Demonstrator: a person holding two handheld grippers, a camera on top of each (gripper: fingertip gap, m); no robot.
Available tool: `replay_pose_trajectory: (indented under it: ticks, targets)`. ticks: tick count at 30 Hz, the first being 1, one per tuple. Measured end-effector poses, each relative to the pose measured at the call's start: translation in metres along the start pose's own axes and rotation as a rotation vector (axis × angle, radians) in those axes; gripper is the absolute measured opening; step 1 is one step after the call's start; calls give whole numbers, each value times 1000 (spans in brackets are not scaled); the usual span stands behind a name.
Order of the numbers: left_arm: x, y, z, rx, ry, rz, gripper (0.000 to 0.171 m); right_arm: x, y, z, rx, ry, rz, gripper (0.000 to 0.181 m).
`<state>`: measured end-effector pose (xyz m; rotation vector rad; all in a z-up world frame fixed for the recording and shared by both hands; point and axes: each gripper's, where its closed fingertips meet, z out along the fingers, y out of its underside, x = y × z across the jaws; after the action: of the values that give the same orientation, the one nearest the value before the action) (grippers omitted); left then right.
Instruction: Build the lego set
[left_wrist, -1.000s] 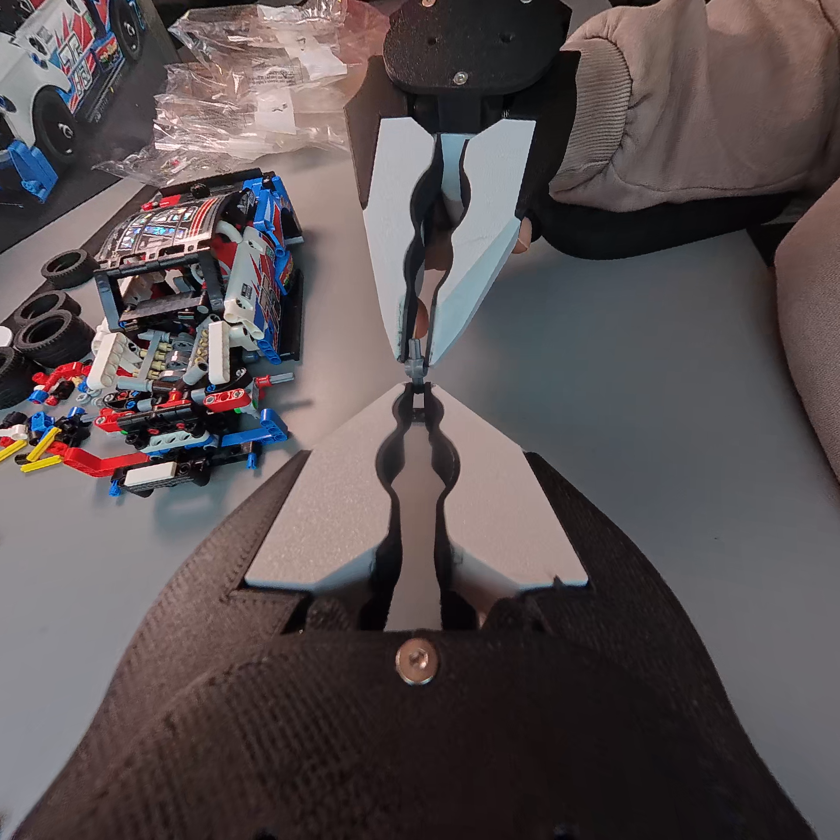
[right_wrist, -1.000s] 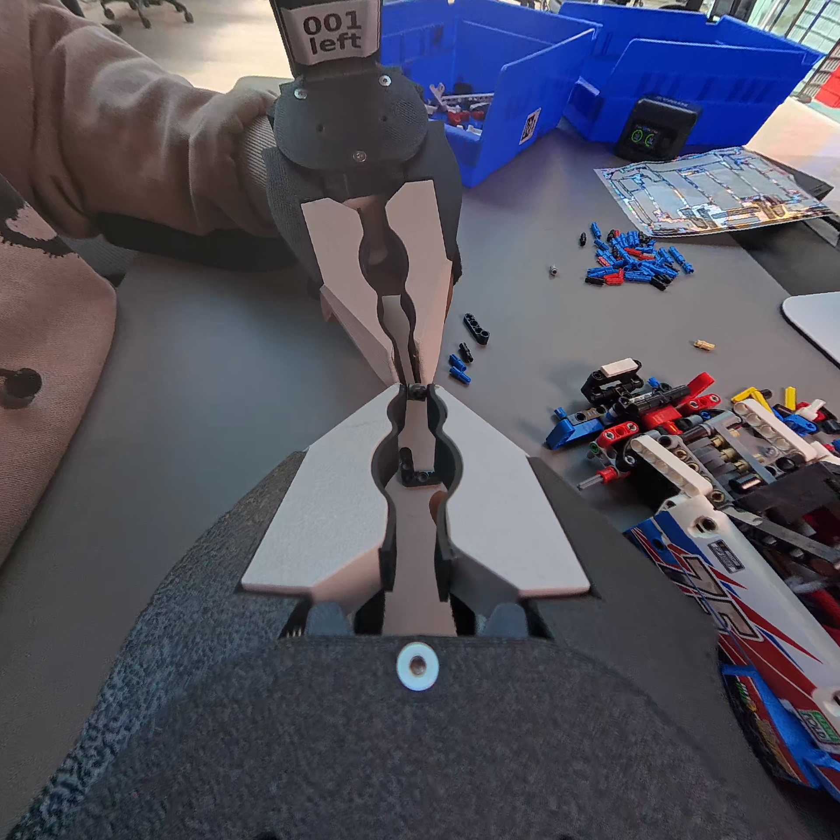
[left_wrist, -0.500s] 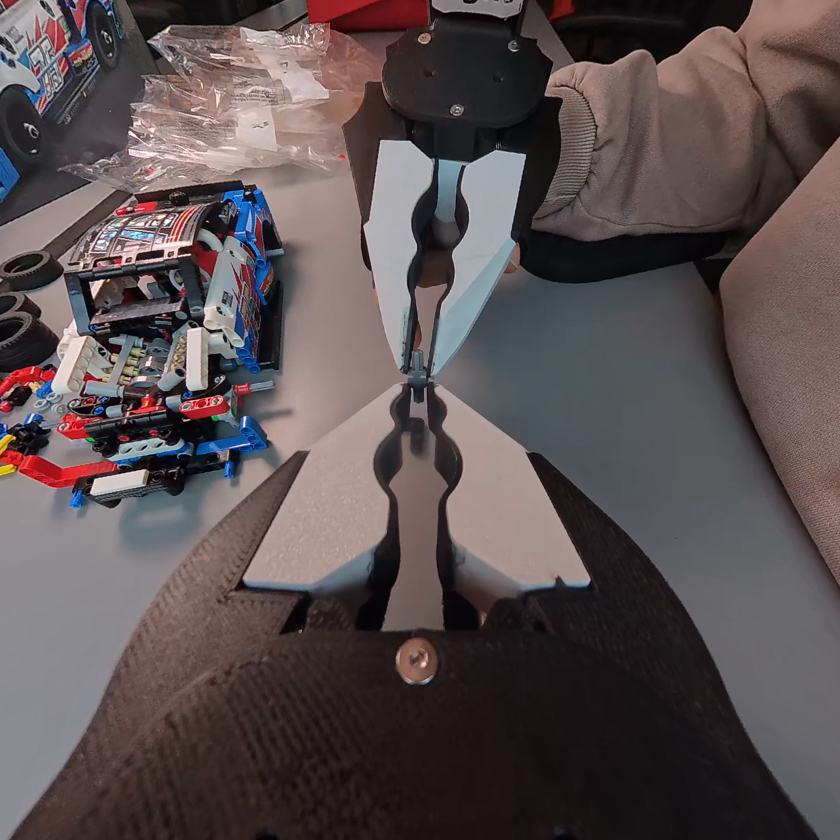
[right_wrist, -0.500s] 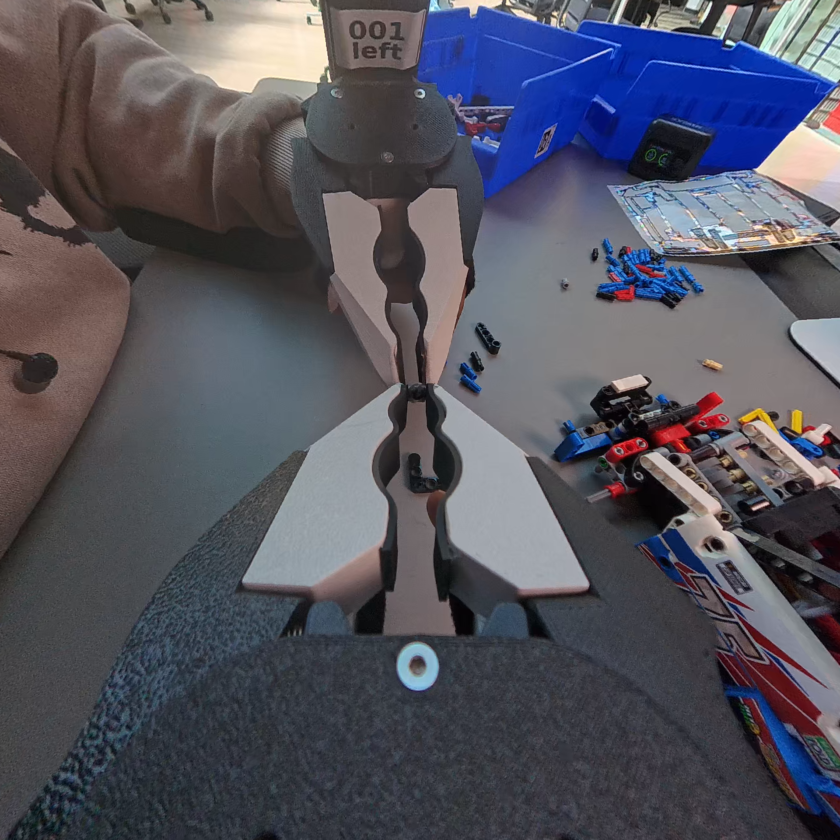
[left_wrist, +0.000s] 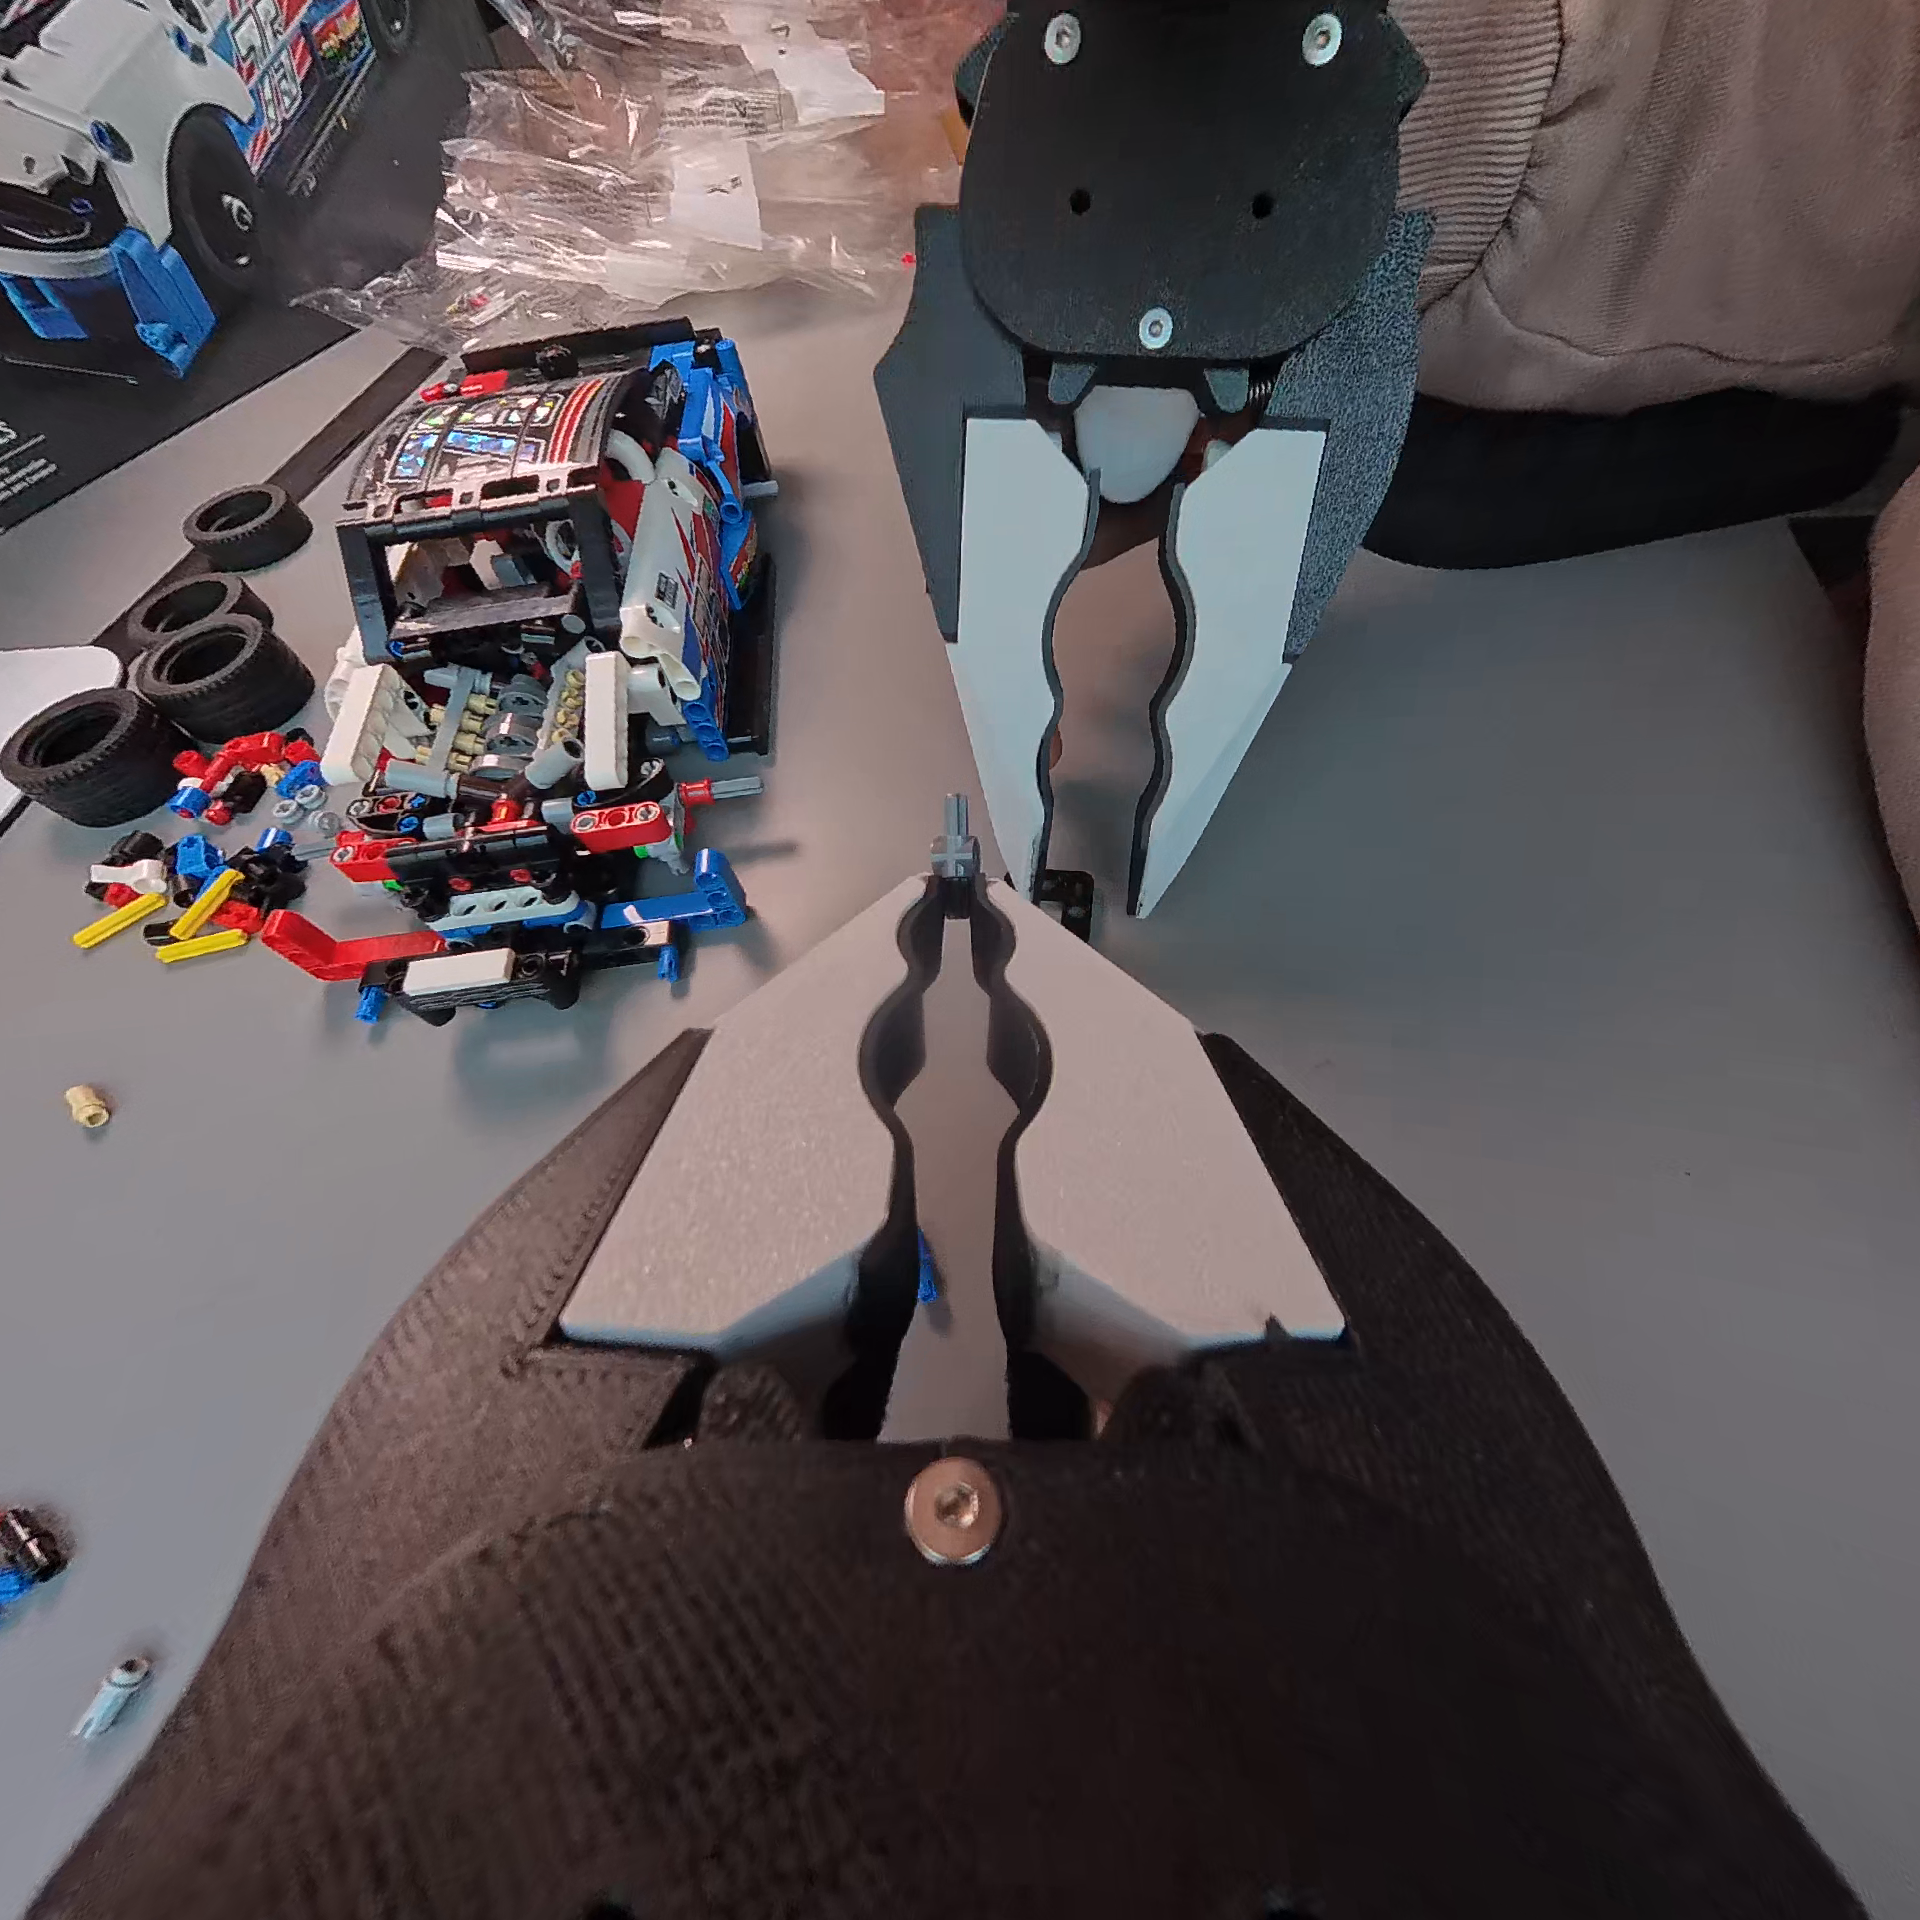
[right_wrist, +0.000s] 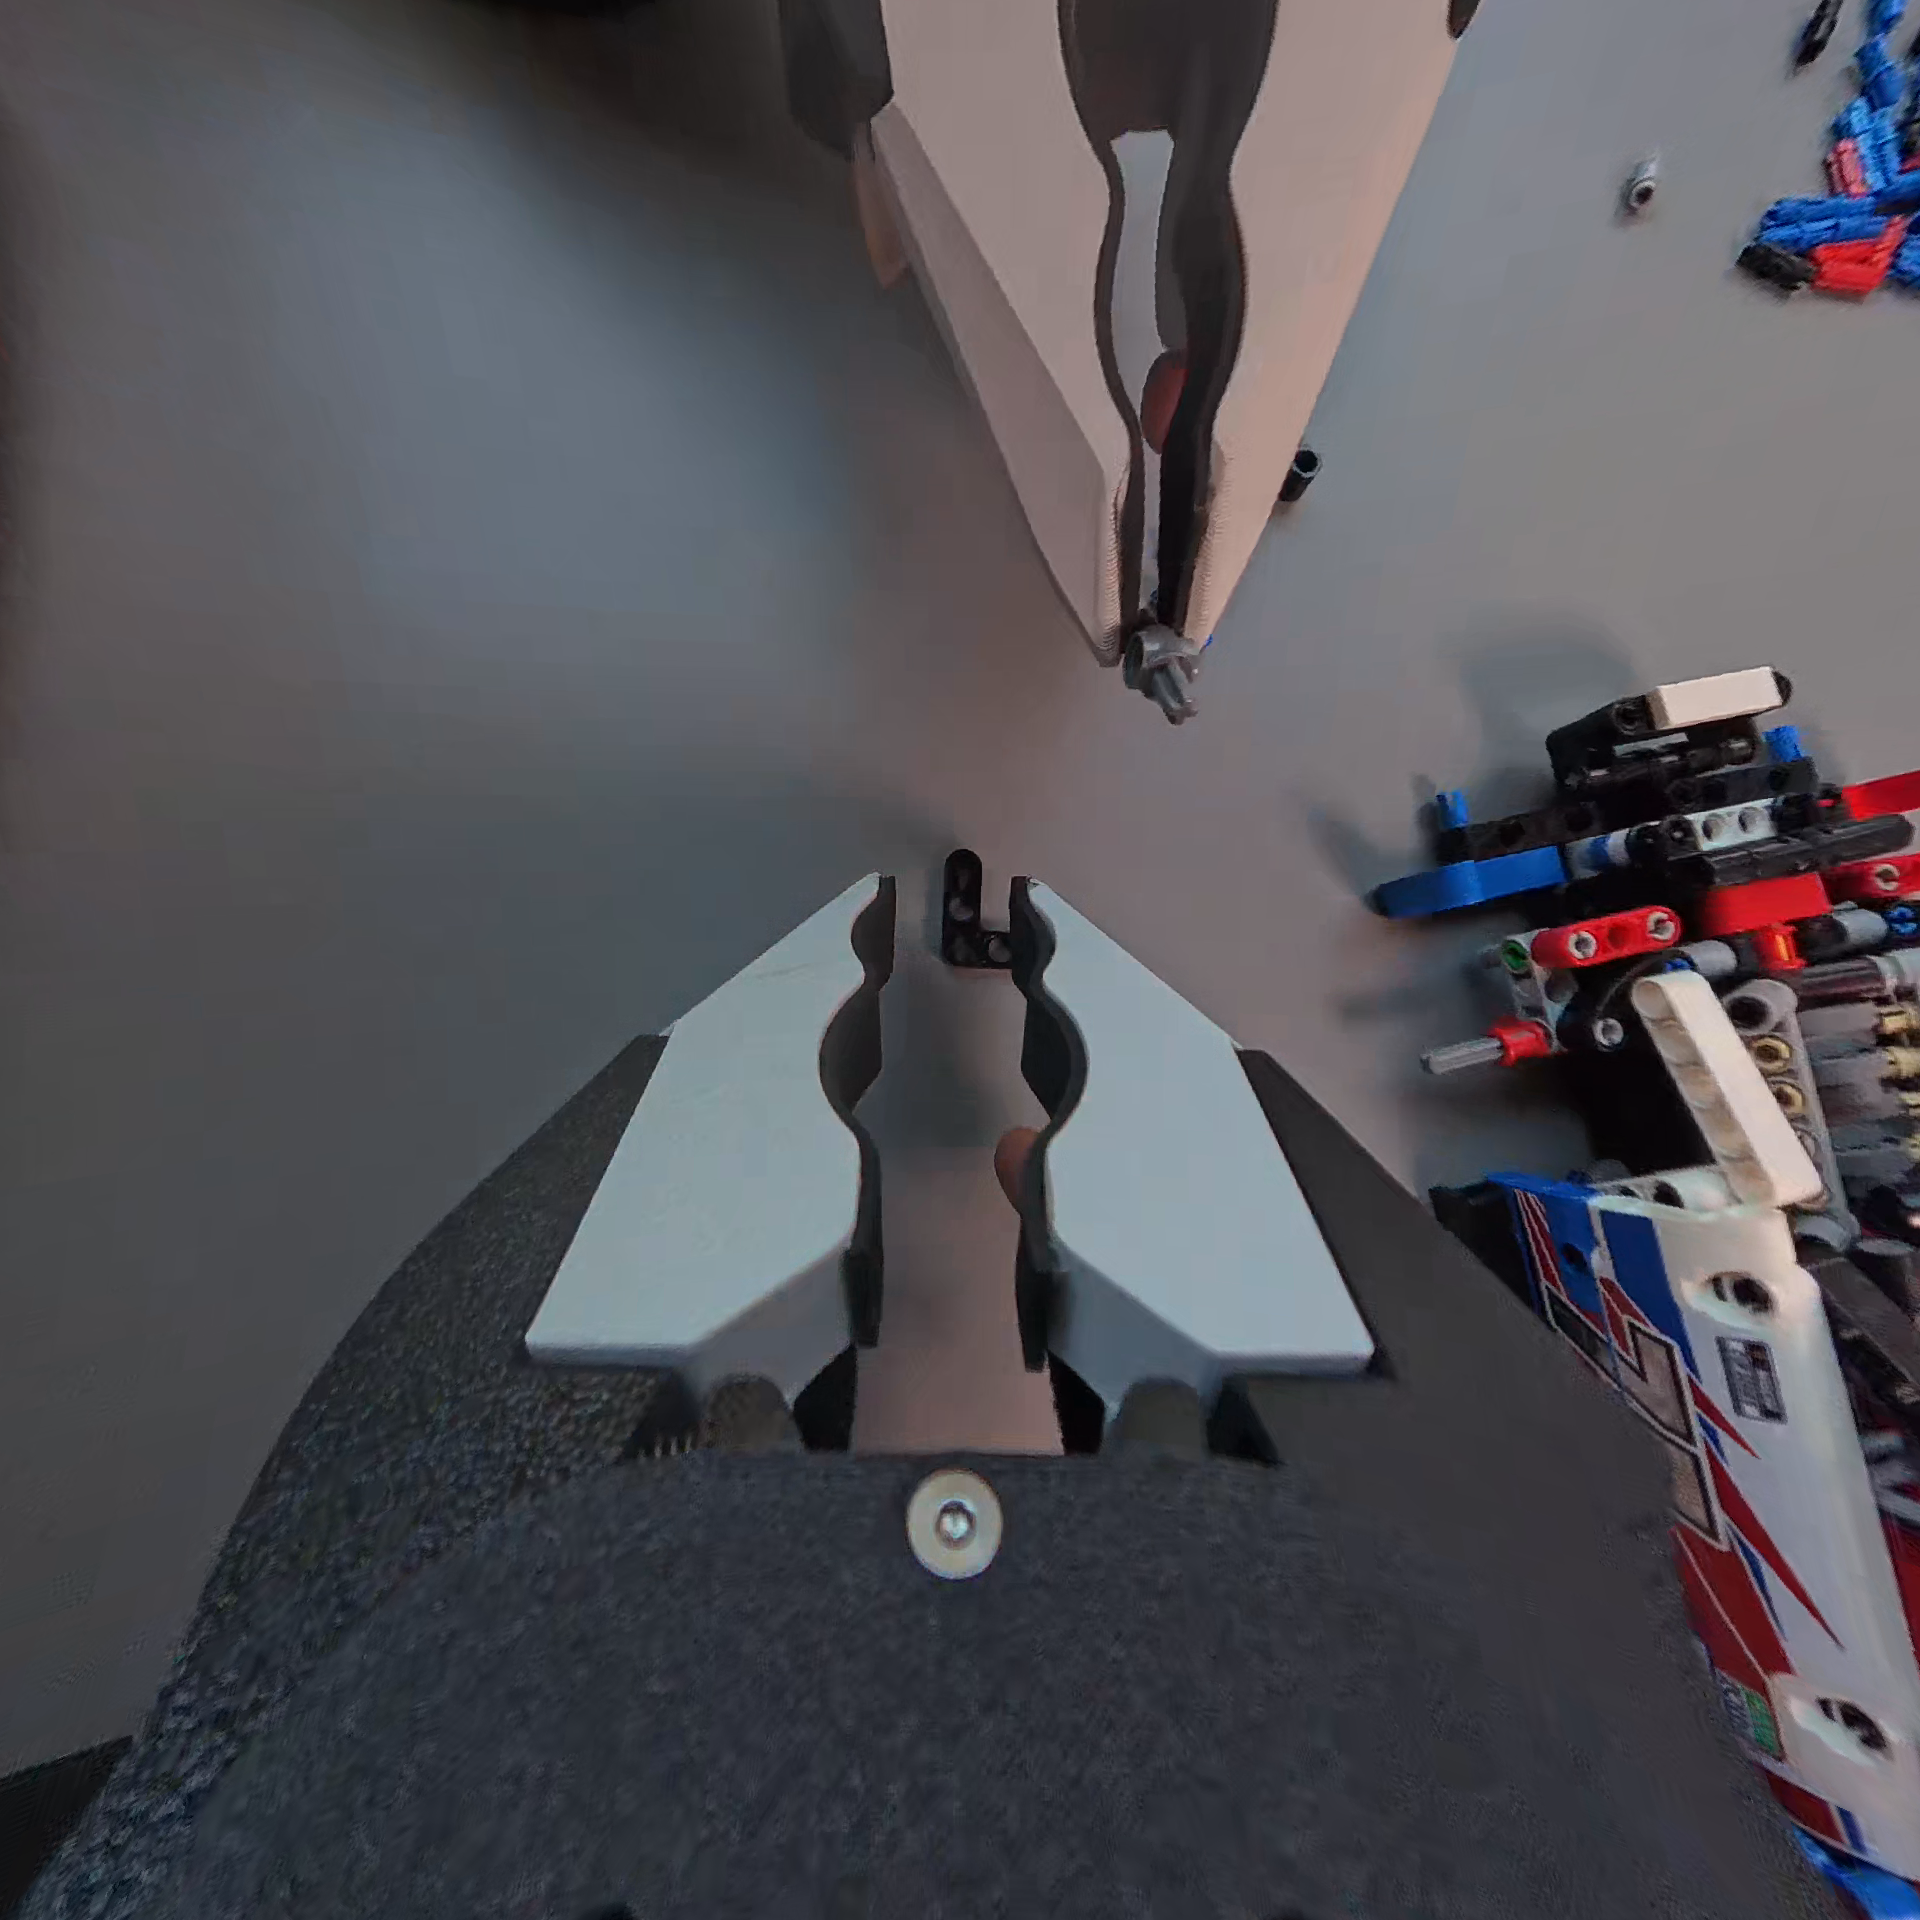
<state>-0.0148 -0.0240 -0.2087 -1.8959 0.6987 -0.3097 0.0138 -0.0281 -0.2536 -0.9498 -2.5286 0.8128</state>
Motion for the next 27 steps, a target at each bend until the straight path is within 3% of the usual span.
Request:
replay_pose_trajectory:
  ticks: [3,5,8,11,14,17,27]
  targets:
    - [-2,-2,-4,11,-8,-3,3,1,3,8,-67,-33,-7,16]
    - [-3,-3,-5,14,-10,-7,3,-2,2,9,-59,-66,21,6]
    - [-3,-4,-6,21,0,-26,3,-1,1,10,-27,-52,18,5]
    - [-3,-8,-6,35,1,-46,2,5,-18,-5,189,-42,90,5]
    - [-1,-18,-8,77,-1,-48,3,23,-45,-56,525,-24,211,5]
    - [4,-30,-9,119,6,-51,3,28,-55,-85,721,-40,305,5]
    - [10,-34,-8,124,29,-62,3,21,-60,-73,808,-163,407,4]
